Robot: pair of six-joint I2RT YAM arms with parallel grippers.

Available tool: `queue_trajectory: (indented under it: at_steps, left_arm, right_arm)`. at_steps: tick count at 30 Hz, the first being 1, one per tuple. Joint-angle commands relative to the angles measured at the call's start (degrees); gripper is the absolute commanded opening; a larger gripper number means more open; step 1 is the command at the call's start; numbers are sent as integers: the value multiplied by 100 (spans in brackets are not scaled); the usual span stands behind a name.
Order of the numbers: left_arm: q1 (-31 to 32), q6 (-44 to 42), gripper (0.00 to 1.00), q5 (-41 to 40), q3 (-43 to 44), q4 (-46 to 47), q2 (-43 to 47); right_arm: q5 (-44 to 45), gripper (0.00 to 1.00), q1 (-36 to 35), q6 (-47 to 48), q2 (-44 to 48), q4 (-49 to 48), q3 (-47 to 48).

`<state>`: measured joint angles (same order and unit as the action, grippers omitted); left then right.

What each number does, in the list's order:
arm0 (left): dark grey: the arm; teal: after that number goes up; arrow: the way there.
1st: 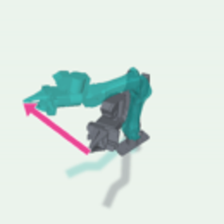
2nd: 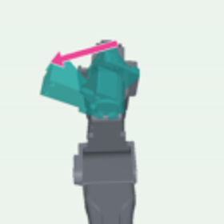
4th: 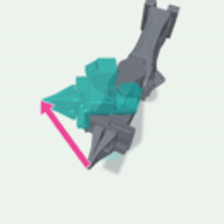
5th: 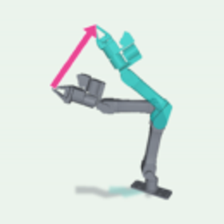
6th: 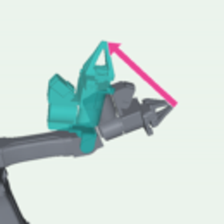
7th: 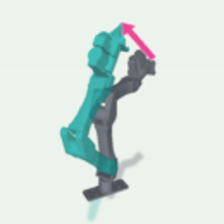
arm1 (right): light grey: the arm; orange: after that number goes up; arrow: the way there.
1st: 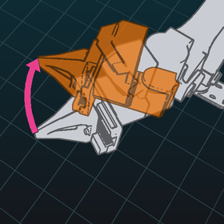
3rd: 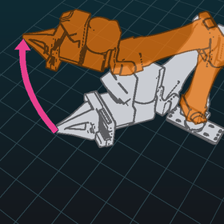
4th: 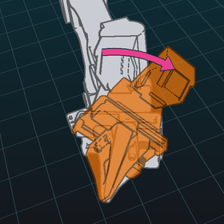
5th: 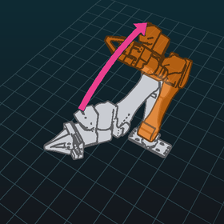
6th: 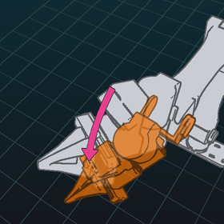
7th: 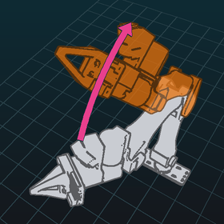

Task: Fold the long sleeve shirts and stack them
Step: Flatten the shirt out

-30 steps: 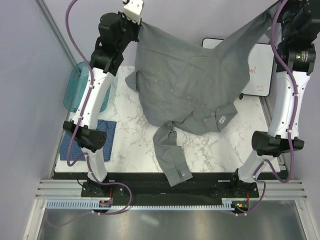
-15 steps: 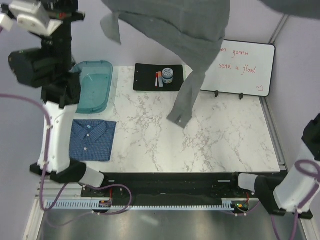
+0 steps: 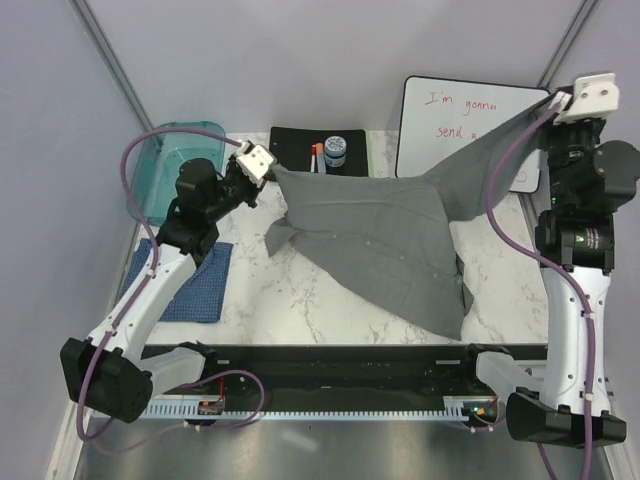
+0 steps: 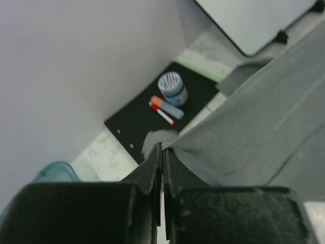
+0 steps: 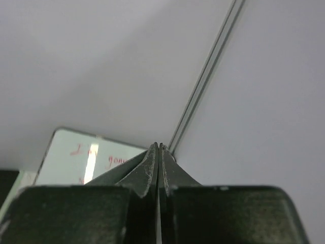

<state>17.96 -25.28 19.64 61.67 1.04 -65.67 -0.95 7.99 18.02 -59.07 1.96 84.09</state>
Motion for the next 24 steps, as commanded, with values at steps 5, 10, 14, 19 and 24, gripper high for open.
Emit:
queue_trajectory:
  at_steps: [5,10,14,19,24]
  left_arm:
    - [-116,-49,2,-1213,1222,273,-1570]
    - [-328,1015,2,-1480,3550,546,-2485]
    - [-582,1490,2,-1220,4511,819,-2531]
    - [-688,991,2,-183,3601,723,-1662]
    - [-741,-695,2,1551,1283,-400,-220]
  right_arm:
    - [427,0,10,292,-1374,-99,997]
    - [1236,0,10,-404,-2626,146,3451]
    - [1527,0,1,-651,-2997,314,5380]
    - [1142,0,1,103,-1376,-152,3402]
    - [133,0,1,1825,420,196,1121]
